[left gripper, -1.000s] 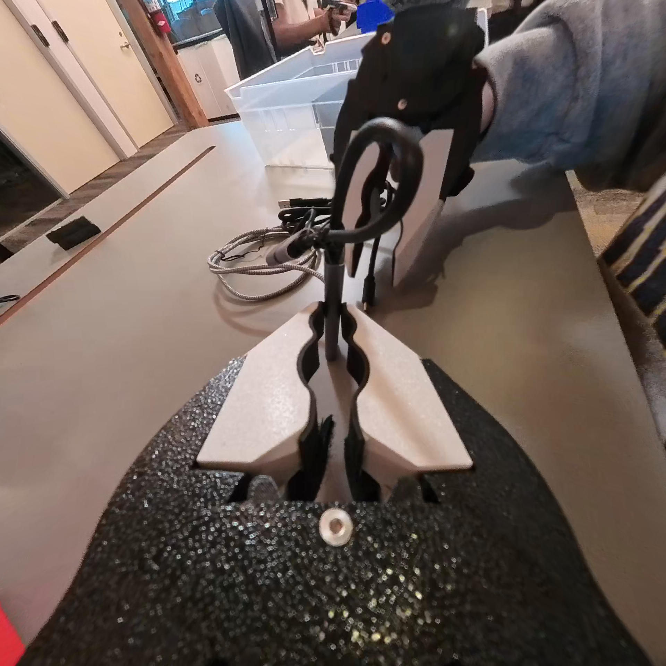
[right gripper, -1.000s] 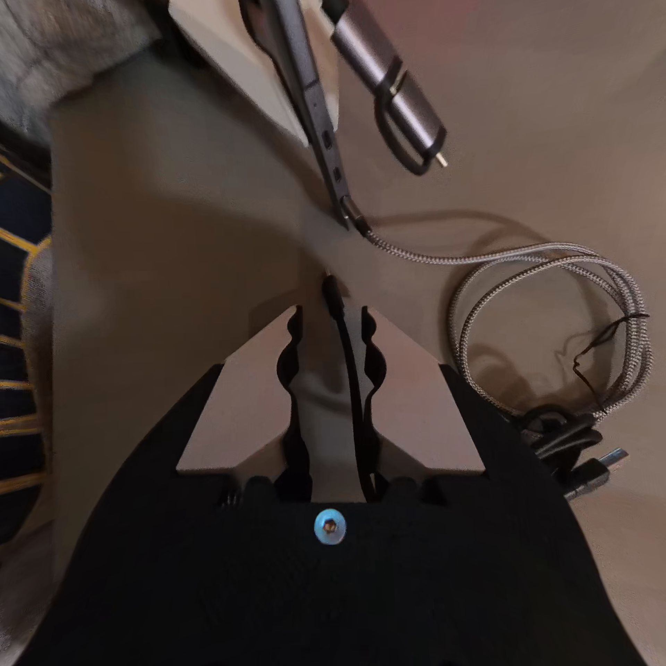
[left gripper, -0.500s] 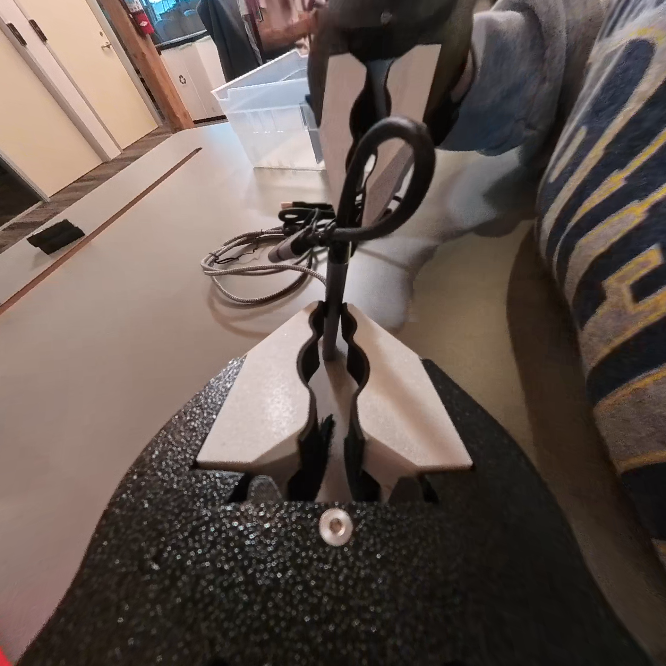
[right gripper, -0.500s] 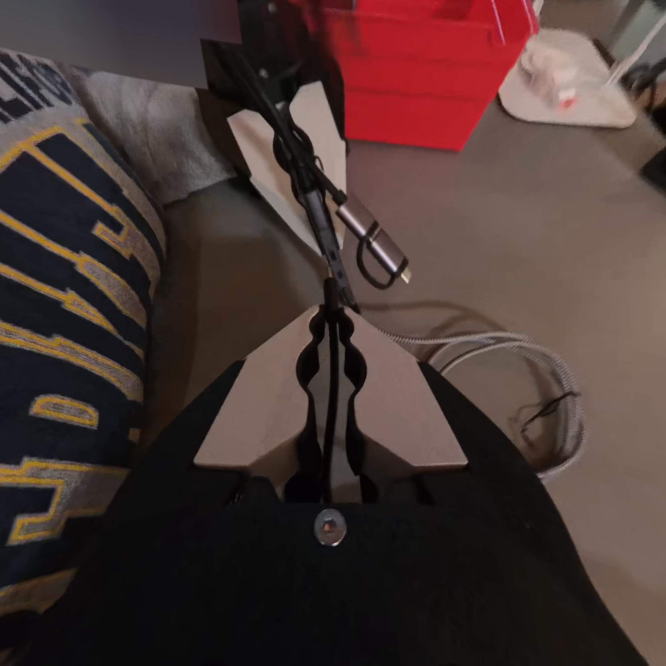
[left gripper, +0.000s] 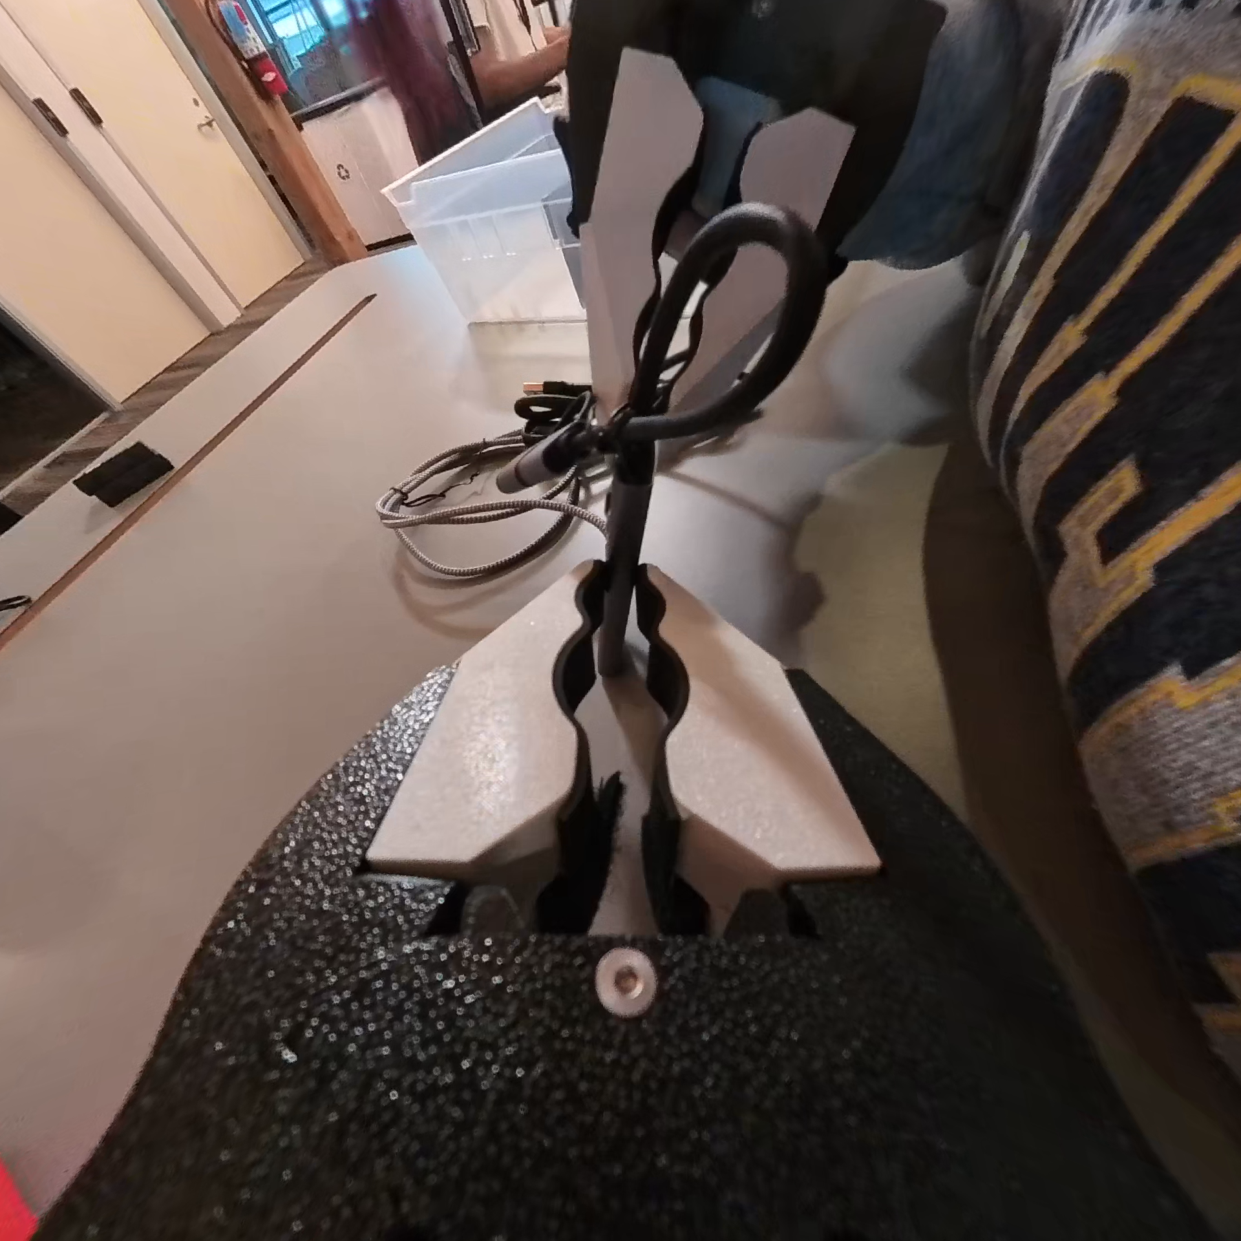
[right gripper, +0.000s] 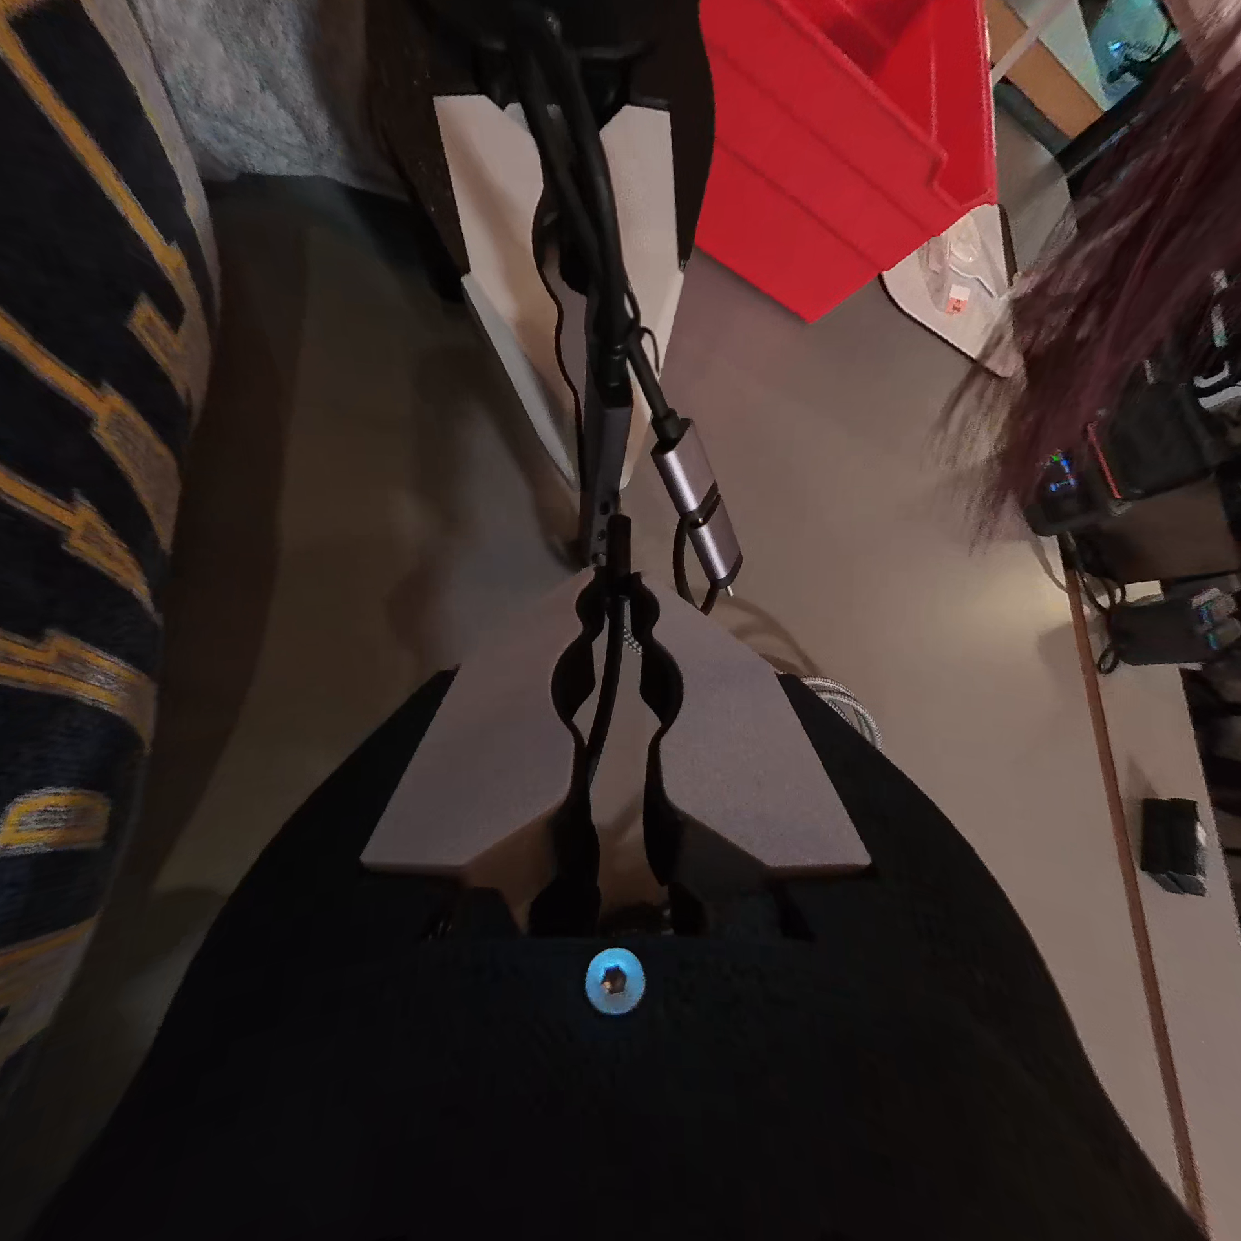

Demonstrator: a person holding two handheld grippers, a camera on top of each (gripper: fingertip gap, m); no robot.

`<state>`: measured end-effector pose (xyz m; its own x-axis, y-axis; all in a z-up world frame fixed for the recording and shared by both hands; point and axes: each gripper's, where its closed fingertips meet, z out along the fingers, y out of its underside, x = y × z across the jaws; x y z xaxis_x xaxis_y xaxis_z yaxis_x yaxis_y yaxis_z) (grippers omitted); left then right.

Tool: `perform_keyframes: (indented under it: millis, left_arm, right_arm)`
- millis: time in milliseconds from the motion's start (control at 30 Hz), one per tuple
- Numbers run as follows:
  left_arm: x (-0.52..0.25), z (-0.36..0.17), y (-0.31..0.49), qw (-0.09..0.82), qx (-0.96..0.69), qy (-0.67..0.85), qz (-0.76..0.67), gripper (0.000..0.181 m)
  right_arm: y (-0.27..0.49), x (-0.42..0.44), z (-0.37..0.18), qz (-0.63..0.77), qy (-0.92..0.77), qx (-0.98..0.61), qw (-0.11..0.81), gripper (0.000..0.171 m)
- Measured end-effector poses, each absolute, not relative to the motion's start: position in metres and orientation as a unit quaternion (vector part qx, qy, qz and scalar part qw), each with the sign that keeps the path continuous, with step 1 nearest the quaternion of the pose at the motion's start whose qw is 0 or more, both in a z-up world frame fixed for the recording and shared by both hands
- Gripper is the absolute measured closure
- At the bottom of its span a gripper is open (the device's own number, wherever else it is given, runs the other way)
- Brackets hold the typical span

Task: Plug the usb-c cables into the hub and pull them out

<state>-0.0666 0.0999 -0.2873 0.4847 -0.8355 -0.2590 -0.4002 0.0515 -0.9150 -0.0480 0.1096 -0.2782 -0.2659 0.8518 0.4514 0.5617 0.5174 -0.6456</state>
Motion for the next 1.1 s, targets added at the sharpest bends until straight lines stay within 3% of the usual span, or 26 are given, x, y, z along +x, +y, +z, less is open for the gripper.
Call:
perform_keyframes:
  millis: [1100]
  left_arm:
    - [-0.0619, -0.2881, 0.1016, 0.545, -0.663, 0.479, -0.185, 0.175]
  right_arm:
    - [0.1085, -0.0484, -0.2842, 0.116, -0.809, -0.448, 0.363, 0.167]
